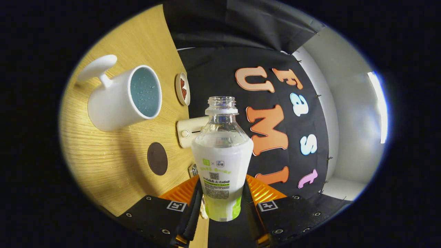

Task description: Take the bottle from table, then pour the juice into the cup, finally place the bottle on the coaster

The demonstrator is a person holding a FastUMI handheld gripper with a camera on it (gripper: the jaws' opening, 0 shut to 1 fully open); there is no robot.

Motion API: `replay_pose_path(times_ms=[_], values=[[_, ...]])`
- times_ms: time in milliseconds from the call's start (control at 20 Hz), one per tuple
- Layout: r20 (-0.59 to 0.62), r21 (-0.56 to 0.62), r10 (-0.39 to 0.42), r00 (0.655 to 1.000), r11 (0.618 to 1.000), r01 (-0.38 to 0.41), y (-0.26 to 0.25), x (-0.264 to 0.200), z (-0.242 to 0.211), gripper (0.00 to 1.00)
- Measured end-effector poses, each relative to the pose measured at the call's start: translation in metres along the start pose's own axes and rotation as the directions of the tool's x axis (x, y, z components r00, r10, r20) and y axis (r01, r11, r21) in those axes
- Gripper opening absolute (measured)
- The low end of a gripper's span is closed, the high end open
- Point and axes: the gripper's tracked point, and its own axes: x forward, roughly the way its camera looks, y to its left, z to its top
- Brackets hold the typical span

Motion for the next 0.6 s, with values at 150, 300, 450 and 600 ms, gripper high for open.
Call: replay_pose_path(times_ms=[150,300,450,600], values=[[0.012,-0.048,-0.001,1.000,0.999,0.001,0.0017,0.0029,0.0036,0.60],[0.021,-0.076,0.002,1.000,0.997,-0.001,0.0049,0.0032,0.0077,0.60],[0.028,-0.092,0.007,1.000,0.996,-0.004,0.0071,0.0051,0.0088,0.60],[0.040,-0.134,-0.004,0.999,0.991,0.010,0.0069,0.0040,0.0105,0.60]])
